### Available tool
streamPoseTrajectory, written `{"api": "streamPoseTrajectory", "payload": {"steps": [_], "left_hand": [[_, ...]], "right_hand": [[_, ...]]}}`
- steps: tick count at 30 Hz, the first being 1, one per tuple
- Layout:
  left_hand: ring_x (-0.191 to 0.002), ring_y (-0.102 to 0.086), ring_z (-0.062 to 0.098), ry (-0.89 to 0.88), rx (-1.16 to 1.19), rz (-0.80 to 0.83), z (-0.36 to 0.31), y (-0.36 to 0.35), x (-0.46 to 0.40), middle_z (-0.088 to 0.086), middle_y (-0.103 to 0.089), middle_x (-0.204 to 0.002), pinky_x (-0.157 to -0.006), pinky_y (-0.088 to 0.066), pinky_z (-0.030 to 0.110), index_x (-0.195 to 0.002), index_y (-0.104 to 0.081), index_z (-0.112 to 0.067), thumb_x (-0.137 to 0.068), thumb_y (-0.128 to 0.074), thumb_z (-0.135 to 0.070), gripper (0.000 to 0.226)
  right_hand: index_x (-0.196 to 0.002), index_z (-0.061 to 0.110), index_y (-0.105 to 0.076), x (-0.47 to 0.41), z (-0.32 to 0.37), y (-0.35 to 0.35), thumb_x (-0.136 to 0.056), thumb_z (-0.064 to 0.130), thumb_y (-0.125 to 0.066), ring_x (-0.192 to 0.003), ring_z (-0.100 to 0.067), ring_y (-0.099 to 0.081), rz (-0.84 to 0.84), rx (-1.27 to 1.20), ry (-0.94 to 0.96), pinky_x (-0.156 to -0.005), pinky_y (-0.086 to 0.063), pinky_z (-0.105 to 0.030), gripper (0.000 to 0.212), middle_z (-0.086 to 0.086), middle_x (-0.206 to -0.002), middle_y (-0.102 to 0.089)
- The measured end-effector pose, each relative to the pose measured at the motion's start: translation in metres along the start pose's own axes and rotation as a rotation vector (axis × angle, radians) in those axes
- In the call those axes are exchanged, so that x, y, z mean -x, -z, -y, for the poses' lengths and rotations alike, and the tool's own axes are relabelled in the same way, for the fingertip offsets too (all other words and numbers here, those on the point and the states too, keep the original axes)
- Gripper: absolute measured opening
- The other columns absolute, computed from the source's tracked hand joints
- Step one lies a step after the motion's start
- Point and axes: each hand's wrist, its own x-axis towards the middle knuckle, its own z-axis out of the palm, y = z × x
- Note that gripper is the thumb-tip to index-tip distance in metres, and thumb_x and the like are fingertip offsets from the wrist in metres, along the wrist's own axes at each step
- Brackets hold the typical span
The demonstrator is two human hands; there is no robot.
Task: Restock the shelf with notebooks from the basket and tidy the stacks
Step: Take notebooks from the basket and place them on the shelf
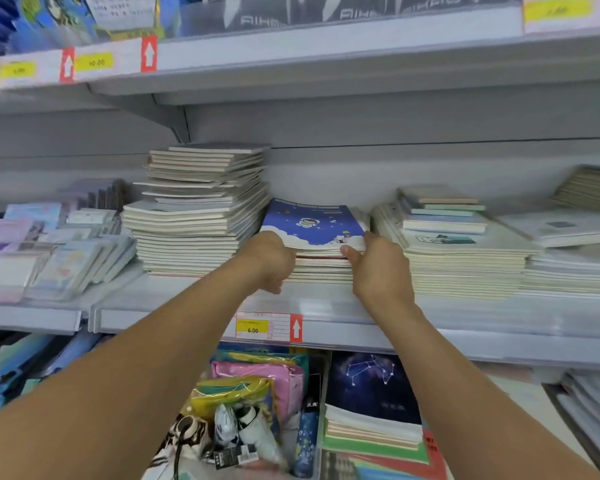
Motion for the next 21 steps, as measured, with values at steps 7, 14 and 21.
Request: {"api": "streamPoseTrajectory", "payload": {"steps": [7,14,21], "left_hand": [[-0.082,-0.063,0.021,-0.454,-0.333,-0.127,0.057,0.027,0.035,0.0,-0.069,-0.086,-0.076,-0.052,0.034,-0.086,-0.068,-0.018,-0.09,-0.062,-0.033,0.016],[-0.07,-0.062,0.008,-0.306,-0.373,0.233,0.185,0.049,0.152,-0.01,-0.065,-0.077,-0.067,-0.046,0.025,-0.089,-0.069,-0.021,-0.088,-0.067,-0.034,0.013],[-0.091,-0.052,0.012,-0.093,-0.751,0.841,0.237,0.036,0.19,-0.004,-0.063,-0.119,-0.092,-0.043,0.028,-0.128,-0.057,-0.026,-0.089,-0.054,-0.054,0.048]], "right_hand": [[-0.105,0.011,-0.065,0.041,0.025,0.013,-0.099,0.044,-0.052,-0.082,-0.035,-0.063,-0.334,0.204,0.353,-0.062,-0.038,-0.034,0.036,-0.009,-0.112,-0.06],[-0.061,0.014,-0.049,0.203,0.004,-0.088,-0.099,0.031,-0.055,-0.054,-0.019,-0.046,0.397,-0.279,0.708,-0.053,-0.035,-0.036,0.042,0.004,-0.055,-0.047],[-0.141,0.006,-0.043,0.354,-0.146,-0.205,-0.064,0.053,-0.089,-0.122,-0.028,-0.055,1.433,0.441,0.049,-0.099,-0.049,-0.038,0.102,-0.011,-0.141,-0.05]]}}
